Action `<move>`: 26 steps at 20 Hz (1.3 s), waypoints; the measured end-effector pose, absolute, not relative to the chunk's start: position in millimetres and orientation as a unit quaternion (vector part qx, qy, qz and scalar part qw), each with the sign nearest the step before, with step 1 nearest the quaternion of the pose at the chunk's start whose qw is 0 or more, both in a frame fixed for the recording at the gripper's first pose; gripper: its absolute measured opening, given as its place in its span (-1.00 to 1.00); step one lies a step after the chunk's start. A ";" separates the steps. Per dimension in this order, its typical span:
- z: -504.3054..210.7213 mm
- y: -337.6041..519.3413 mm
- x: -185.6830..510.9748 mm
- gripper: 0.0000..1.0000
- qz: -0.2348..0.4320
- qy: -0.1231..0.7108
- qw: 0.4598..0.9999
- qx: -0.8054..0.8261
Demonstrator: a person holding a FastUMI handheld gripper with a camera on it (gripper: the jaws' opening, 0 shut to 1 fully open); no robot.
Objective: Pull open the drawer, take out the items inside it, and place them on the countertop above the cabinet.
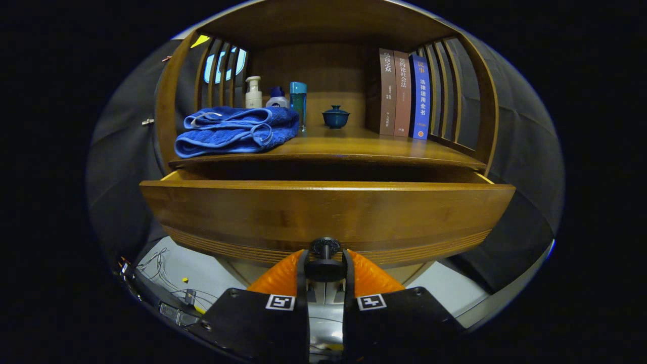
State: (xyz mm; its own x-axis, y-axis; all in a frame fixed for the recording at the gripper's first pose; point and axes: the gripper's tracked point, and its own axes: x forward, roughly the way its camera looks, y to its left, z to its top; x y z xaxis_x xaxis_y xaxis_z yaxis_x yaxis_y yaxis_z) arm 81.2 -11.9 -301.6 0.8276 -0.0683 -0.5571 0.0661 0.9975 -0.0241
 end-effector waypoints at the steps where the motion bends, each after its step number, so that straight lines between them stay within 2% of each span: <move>1: -300.4 -10.9 71.4 -0.40 -0.035 0.294 0.955 -0.003; 14: -297.3 -2.3 -32.8 -0.40 -0.027 0.336 0.941 -0.001; 23: -297.1 -1.7 -44.7 -0.40 -0.032 0.347 0.937 0.003; 24: -297.4 -1.1 -44.8 -0.38 -0.033 0.349 0.936 0.005; 26: -295.7 1.2 -47.8 -0.23 -0.031 0.360 0.932 0.021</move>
